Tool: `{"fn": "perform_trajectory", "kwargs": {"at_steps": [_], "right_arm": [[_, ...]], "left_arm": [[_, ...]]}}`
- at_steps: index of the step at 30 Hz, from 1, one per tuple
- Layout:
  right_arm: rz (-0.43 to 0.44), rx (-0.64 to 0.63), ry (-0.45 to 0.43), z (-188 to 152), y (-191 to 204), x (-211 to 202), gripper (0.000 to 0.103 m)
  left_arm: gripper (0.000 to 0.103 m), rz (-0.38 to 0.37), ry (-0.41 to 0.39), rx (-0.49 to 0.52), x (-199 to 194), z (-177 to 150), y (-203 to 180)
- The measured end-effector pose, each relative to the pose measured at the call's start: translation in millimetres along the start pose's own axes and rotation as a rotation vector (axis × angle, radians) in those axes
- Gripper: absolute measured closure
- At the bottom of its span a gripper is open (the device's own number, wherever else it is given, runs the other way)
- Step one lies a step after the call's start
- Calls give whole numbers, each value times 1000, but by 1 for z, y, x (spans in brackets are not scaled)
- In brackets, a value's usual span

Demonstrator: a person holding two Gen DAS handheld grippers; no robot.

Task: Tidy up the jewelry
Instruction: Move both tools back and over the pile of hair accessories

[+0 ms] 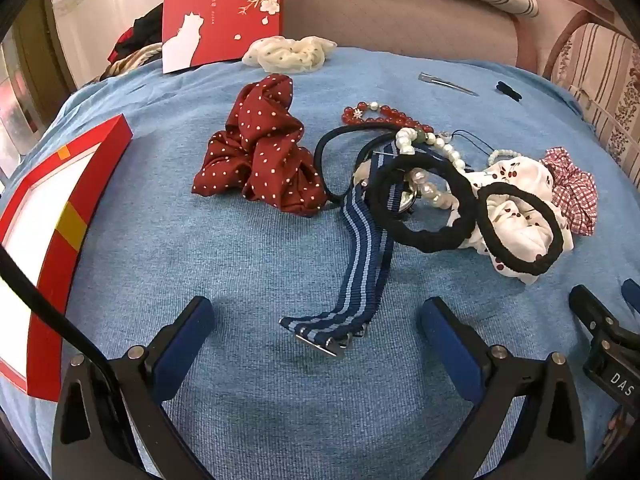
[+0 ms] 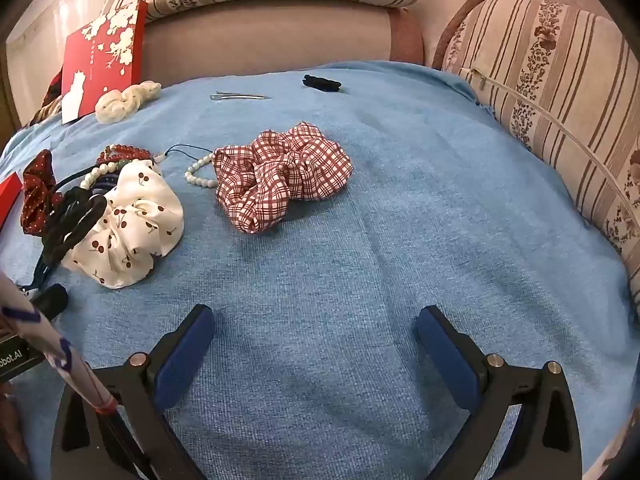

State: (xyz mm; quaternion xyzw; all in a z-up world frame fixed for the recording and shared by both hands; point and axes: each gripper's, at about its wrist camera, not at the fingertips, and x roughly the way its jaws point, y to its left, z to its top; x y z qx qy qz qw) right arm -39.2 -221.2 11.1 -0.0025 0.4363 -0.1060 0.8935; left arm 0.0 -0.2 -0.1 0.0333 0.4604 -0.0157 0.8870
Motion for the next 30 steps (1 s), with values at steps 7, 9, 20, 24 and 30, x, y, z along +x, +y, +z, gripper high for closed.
{"fn": "perform_trajectory", "kwargs": {"at_steps": [7, 9, 20, 24, 30], "right_arm": [[16, 12, 4, -1, -5, 3, 0], [21, 15, 7, 0, -8, 5, 0], [54, 27, 52, -3, -4, 1, 0], [46, 9, 57, -4, -2, 0, 0], [9, -3, 30, -9, 3, -9, 0]], "left_arm": [[0, 13, -7, 1, -4, -3, -1], [0, 21, -11, 3, -6, -5, -1], [0, 10, -7, -40, -24, -25, 5], [0, 4, 22, -36, -36, -36, 5], [0, -5, 35, -22, -55, -60, 9]]}}
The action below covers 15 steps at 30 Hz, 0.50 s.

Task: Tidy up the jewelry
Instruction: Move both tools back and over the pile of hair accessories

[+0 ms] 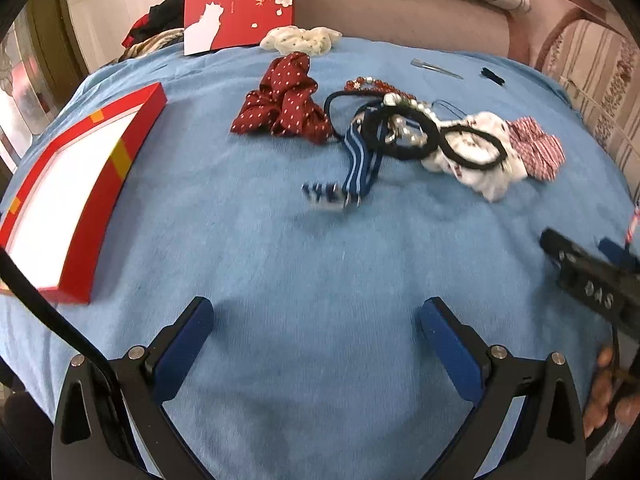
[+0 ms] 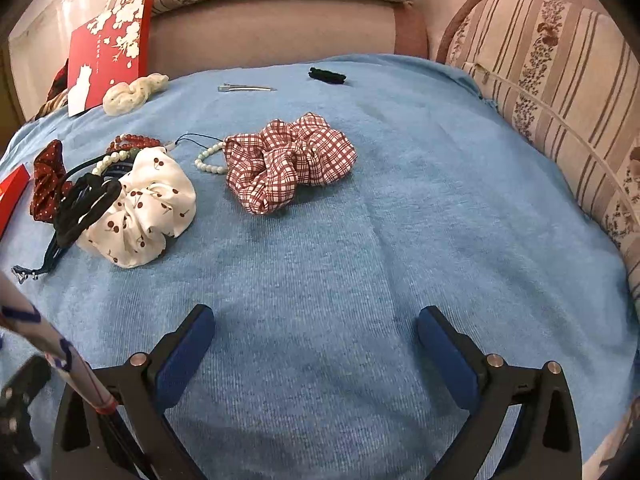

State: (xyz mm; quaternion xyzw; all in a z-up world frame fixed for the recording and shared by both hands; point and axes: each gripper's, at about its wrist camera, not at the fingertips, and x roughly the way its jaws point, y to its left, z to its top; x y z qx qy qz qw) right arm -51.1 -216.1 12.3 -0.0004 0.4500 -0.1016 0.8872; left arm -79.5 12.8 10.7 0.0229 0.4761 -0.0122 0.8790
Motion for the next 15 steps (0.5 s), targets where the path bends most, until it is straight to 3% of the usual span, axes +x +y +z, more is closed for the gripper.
{"fn": "perform_trajectory", "kwargs": {"at_steps": [6, 13, 15], "right_arm": [[-31, 18, -48, -12, 5, -17, 5], [-178, -95, -294, -27, 31, -64, 8], [-189, -108, -302, -32, 34, -68, 8]], "left_arm": [[0, -22, 8, 17, -10, -14, 0], [0, -58, 28, 5, -25, -24, 4], [0, -58, 8, -20, -34, -31, 9]]}}
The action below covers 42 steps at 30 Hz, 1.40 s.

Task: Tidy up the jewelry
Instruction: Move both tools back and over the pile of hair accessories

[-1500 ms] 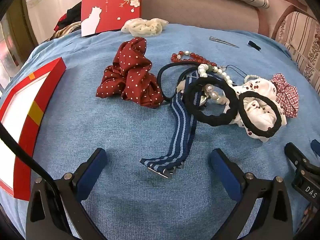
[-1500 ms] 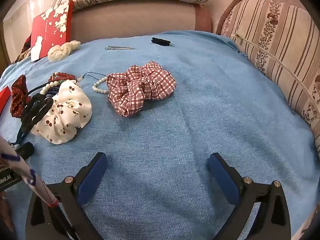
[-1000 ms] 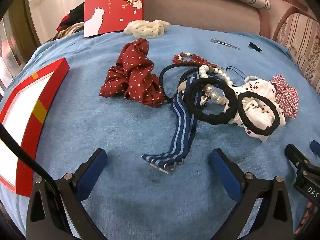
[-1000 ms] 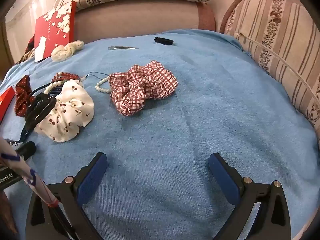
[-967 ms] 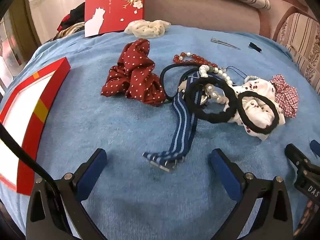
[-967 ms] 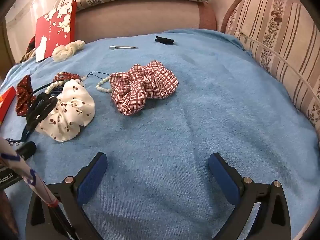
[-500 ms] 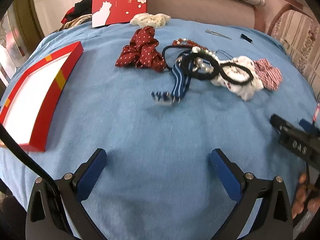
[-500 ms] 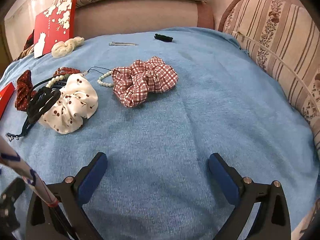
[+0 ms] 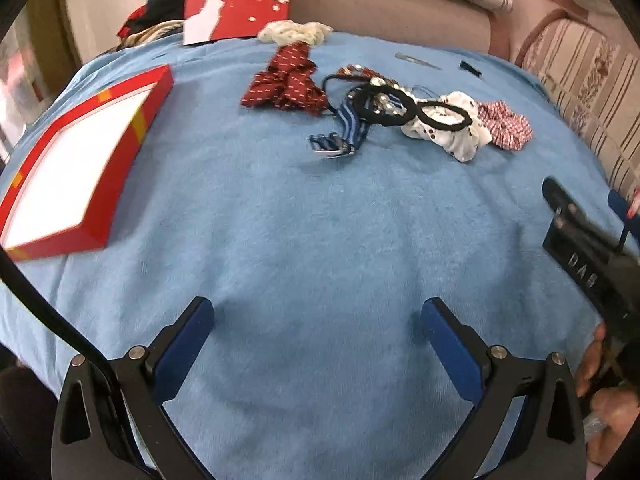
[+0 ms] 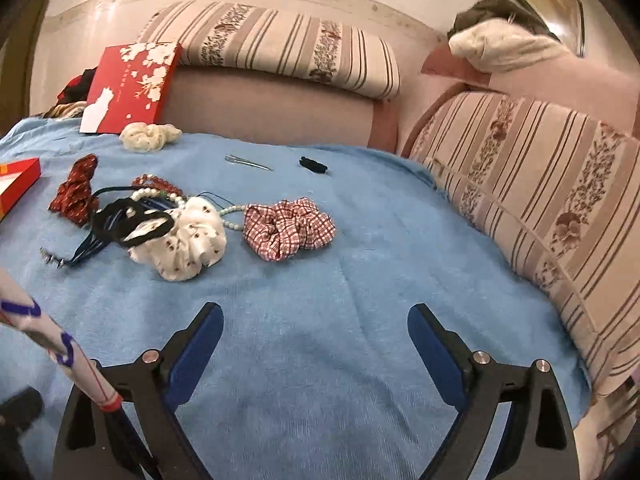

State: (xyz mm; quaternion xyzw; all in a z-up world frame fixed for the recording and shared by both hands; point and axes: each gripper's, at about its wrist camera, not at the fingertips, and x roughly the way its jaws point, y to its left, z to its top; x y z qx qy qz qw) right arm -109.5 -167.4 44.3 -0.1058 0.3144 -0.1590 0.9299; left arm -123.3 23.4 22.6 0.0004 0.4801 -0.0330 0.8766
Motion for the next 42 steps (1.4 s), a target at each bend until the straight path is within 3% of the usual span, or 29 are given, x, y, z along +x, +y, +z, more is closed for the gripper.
{"fn": "perform_trajectory", "kwargs": {"at_steps": [6, 12, 32, 38, 42], "right_arm": [[37, 10, 19, -16, 5, -16, 8], [73, 8, 48, -23, 15, -30, 8], [83, 0, 98, -36, 25, -44, 10], [133, 9, 81, -18, 27, -48, 13], [187, 16, 64, 3, 26, -45, 14]], "left_arm": [[0, 60, -117, -32, -36, -8, 14], [0, 47, -174, -36, -62, -11, 25], [0, -14, -166, -32, -75, -19, 37], [0, -8, -191, -7, -86, -8, 45], [0, -5, -232, -1, -92, 18, 55]]}}
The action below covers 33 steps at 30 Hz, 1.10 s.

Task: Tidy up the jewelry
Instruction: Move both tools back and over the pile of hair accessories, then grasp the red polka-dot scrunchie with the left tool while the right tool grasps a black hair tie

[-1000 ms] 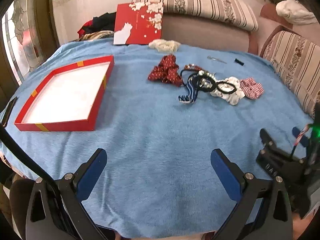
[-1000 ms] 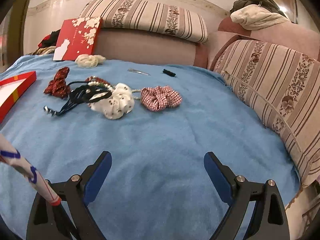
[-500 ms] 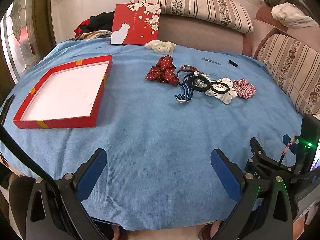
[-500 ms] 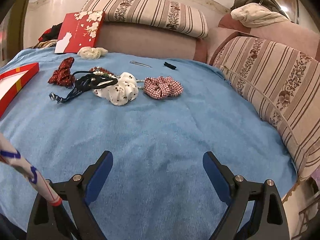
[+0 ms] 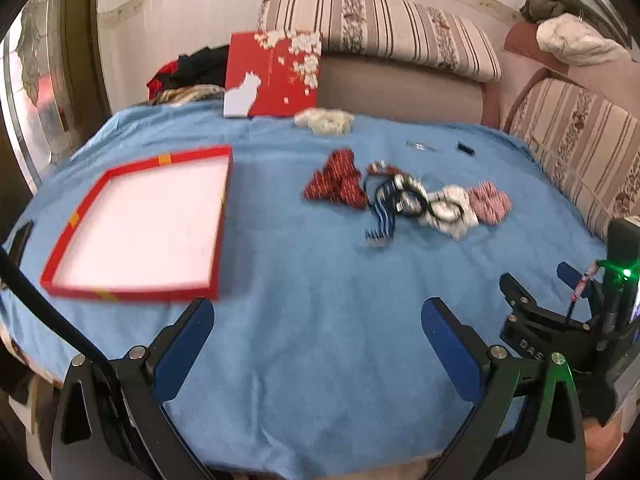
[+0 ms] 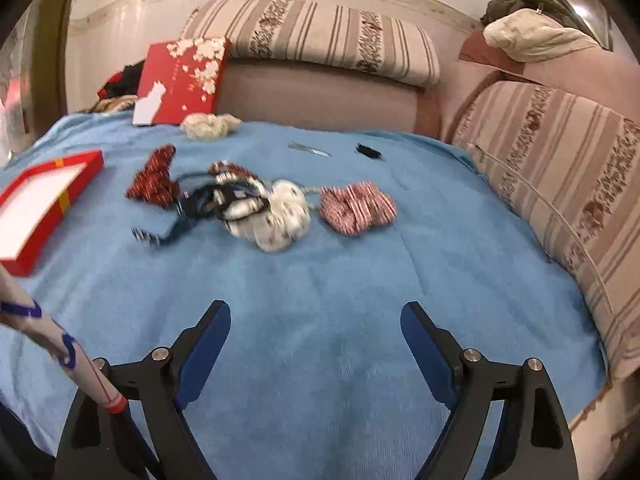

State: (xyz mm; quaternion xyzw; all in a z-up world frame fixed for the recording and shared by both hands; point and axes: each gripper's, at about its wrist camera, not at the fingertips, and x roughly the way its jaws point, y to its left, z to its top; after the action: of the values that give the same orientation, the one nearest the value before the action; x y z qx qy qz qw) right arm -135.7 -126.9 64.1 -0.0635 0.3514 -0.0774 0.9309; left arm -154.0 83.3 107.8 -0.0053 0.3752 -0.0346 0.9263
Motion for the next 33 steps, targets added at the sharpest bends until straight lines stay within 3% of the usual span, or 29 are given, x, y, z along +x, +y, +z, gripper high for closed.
{"fn": "perform_trajectory", "kwargs": {"at_steps": [9, 14, 19, 22, 27, 33], "right_arm": [[190, 143, 5, 70, -11, 26, 19], [261, 136, 4, 100, -7, 44, 26], [298, 113, -1, 98, -9, 57, 36], [320, 111, 46, 91, -11, 69, 46], [326, 61, 88, 81, -6, 85, 47], [350, 74, 159, 74, -4, 105, 47]], "left_arm": [[14, -41, 6, 17, 44, 65, 12], [18, -99, 22, 28, 73, 98, 12], [18, -134, 54, 37, 110, 123, 8], [18, -146, 82, 24, 136, 132, 9], [18, -211, 135, -60, 171, 135, 14], [18, -232, 203, -63, 201, 130, 5]]}}
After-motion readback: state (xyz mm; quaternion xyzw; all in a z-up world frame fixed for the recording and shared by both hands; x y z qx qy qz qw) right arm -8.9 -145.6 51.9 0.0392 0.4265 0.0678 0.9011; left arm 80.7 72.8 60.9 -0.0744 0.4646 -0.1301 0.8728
